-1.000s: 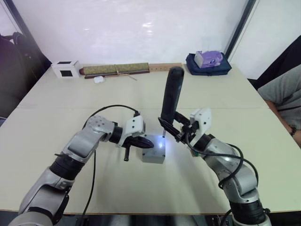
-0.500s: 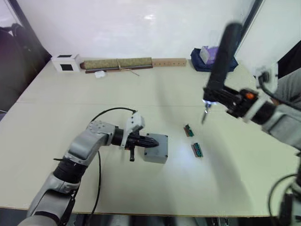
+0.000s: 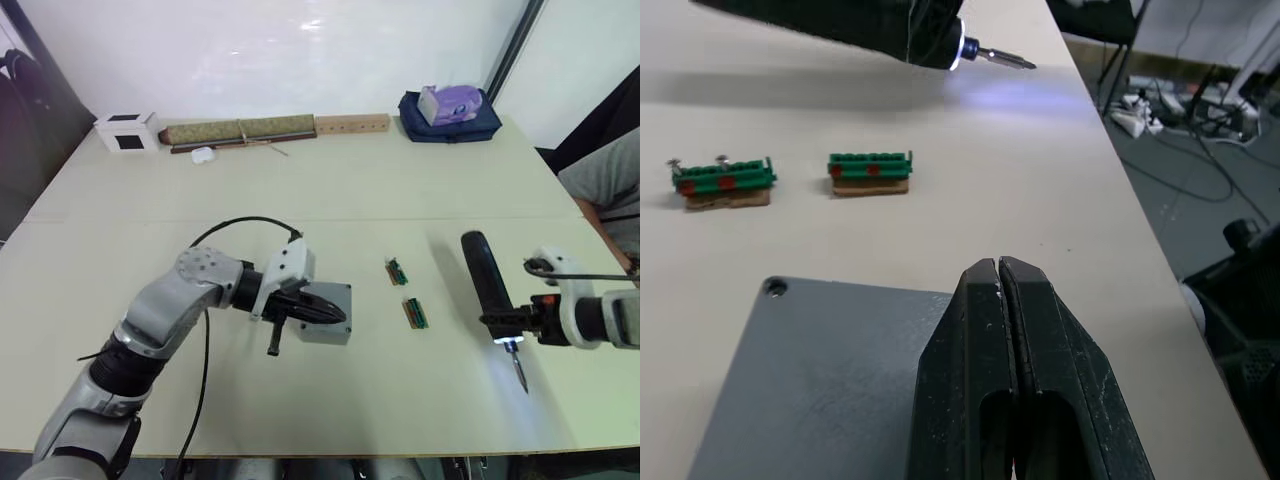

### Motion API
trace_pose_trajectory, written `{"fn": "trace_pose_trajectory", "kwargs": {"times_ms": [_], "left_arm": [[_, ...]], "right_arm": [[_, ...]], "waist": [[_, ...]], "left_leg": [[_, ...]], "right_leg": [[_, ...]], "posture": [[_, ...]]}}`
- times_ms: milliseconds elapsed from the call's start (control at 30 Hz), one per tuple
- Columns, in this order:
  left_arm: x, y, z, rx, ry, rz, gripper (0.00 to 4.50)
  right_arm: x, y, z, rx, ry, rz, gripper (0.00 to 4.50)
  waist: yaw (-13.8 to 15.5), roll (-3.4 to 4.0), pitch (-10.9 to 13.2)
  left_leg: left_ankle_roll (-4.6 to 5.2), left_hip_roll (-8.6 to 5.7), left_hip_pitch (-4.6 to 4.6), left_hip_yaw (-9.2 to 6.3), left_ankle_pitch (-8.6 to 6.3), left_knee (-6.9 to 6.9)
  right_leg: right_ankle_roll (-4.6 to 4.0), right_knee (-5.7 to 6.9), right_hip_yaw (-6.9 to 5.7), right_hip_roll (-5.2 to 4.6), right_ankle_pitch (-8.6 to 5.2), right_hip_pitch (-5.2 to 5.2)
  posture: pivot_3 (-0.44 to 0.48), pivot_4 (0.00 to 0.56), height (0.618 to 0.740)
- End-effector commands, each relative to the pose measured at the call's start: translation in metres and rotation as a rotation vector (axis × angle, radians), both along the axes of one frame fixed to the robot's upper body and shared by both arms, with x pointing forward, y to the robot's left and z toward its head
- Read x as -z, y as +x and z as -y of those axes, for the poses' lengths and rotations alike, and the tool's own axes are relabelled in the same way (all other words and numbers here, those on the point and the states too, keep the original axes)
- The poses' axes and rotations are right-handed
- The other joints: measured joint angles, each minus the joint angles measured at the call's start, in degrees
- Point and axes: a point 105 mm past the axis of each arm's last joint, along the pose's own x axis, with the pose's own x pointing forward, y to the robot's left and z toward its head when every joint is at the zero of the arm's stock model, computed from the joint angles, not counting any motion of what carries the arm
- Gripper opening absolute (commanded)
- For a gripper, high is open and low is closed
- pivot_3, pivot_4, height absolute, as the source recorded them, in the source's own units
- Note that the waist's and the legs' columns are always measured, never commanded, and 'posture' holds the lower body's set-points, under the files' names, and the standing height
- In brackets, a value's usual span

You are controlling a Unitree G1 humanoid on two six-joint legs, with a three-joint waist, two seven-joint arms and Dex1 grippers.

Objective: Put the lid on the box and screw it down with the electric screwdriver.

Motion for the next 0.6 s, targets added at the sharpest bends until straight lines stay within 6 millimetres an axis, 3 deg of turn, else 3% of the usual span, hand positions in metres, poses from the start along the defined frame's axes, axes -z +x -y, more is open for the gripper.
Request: {"fn": "trace_pose_trajectory", "kwargs": {"times_ms": [33,233,300,333,467,600], "left_arm": [[-0.009,-0.004,0.001,0.016,0.000,0.062,0.00],[-0.008,-0.002,0.000,-0.004,-0.003,0.064,0.00],[-0.008,0.000,0.001,-0.012,-0.009,0.066,0.00],[-0.009,0.001,0.000,-0.015,-0.011,0.067,0.00],[-0.010,0.007,-0.001,-0.026,-0.012,0.068,0.00],[-0.011,0.017,-0.005,-0.046,-0.010,0.087,0.00]], "right_arm": [[-0.009,0.005,0.002,-0.012,-0.011,0.028,1.78],[0.005,0.003,0.007,-0.010,-0.032,-0.009,1.78],[0.007,0.003,0.008,-0.012,-0.047,-0.008,2.79],[0.008,0.004,0.009,-0.015,-0.057,-0.006,2.90],[0.007,0.007,0.012,-0.027,-0.100,0.014,4.32],[0.000,0.017,0.019,-0.001,-0.169,0.079,4.42]], "waist": [[0.0,0.05,0.0],[0.1,0.03,0.0],[0.2,0.01,0.0],[0.2,0.01,0.0],[0.2,0.00,0.0],[0.3,-0.01,0.0]], "left_leg": [[0.00,0.00,0.00,0.00,0.00,0.00],[0.00,0.02,0.00,-0.03,0.00,0.11],[0.00,0.02,0.00,-0.04,0.00,0.20],[0.03,0.03,0.00,-0.04,-0.02,0.33],[0.03,0.02,0.05,-0.04,-0.03,0.46],[0.03,-0.01,0.05,-0.03,-0.02,0.54]], "right_leg": [[0.00,0.01,0.00,0.00,0.00,0.00],[0.00,0.04,-0.02,0.04,0.00,0.04],[0.01,0.03,-0.04,0.03,0.01,0.10],[0.02,0.03,-0.07,0.03,0.01,0.18],[0.07,0.00,-0.07,0.01,0.04,0.31],[0.09,-0.01,-0.07,-0.01,0.05,0.35]], "posture": [[0.000,0.150,0.740],[0.000,0.150,0.740],[0.000,0.150,0.740],[0.000,0.150,0.740],[0.000,0.150,0.740],[0.000,0.150,0.740]]}}
